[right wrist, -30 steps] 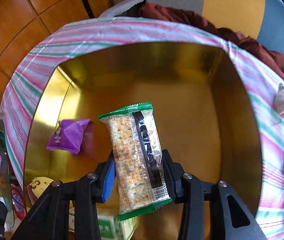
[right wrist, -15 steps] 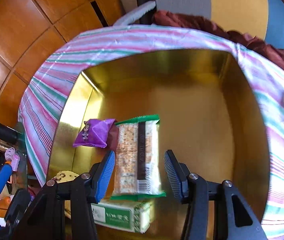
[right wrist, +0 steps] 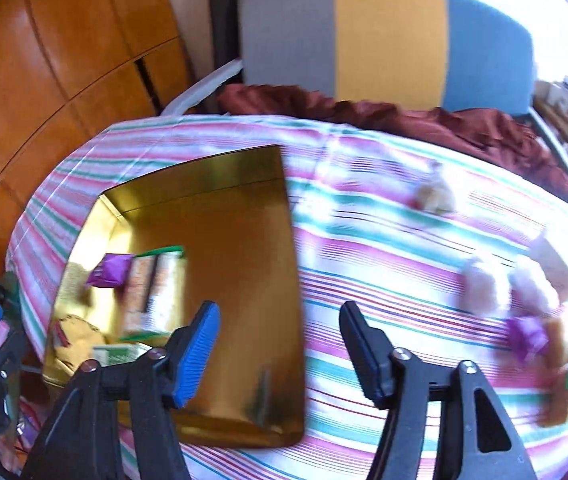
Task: Organize objects
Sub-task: 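Lower the cracker pack into the gold tray and open the right gripper, then grasp the second purple snack packet with the left gripper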
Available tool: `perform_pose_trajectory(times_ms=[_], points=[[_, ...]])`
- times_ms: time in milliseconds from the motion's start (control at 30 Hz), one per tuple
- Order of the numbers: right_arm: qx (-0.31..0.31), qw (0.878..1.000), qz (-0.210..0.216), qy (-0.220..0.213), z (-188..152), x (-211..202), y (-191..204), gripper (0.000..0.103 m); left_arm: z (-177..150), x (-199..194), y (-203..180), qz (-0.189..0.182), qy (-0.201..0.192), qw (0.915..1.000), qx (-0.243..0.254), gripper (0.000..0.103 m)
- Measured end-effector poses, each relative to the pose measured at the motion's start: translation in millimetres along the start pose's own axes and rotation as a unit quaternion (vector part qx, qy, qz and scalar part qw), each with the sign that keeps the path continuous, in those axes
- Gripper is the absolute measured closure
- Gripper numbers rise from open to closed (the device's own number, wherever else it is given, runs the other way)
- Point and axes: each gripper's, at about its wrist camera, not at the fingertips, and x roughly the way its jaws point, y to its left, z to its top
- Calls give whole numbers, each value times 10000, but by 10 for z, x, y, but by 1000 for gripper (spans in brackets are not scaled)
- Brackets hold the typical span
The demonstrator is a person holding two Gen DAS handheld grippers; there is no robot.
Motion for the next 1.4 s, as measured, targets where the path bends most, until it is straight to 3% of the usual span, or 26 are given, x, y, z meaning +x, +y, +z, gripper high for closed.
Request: perform_pose_trajectory(times_ms=[200,400,567,700,833,933,1033,1067,1167,1267,1333,1400], points=[[412,9980,-456,-151,-149,-281,-672,34,38,37,-293,-296,100,9991,278,25],[1191,9863,-1104,-300,-331,-594,-1576,30,73,72,-604,-649,232,9962,535,26],[2057,9618,-1739,-492,-552,-845,-2389,24,84,51,-997,-988,211,9898,1002,25],[2767,9384,-2004,-517,-755,-884,-2974,23,64,21,-1309,-1254,247,9829,1328,25],[3329,9249,-1779,-462,-867,-816,-3323,23,14,10,-1614,-1442,343,9756,1620,24],[3456,9229,-1658,-366,-873,-761,-3385,23,-52,20,-1787,-1567,440,9706,1771,23],[3477,9299,-1184,-192,-888,-675,-3331,24,-104,40,-1901,-1653,516,9662,1909,23],[3427,9342,-974,-190,-878,-666,-3282,29,-115,44,-1938,-1670,543,9648,1956,23],[3128,9492,-144,-307,-804,-668,-3086,36,-113,55,-1983,-1695,566,9632,2008,23],[2973,9509,781,-352,-739,-654,-2942,37,-80,100,-2005,-1727,607,9630,1976,23],[2886,9524,874,-460,-716,-696,-2888,37,-66,141,-2036,-1755,662,9627,1950,23],[3007,9495,680,-585,-728,-752,-2932,37,-54,177,-2102,-1795,716,9613,1965,23]])
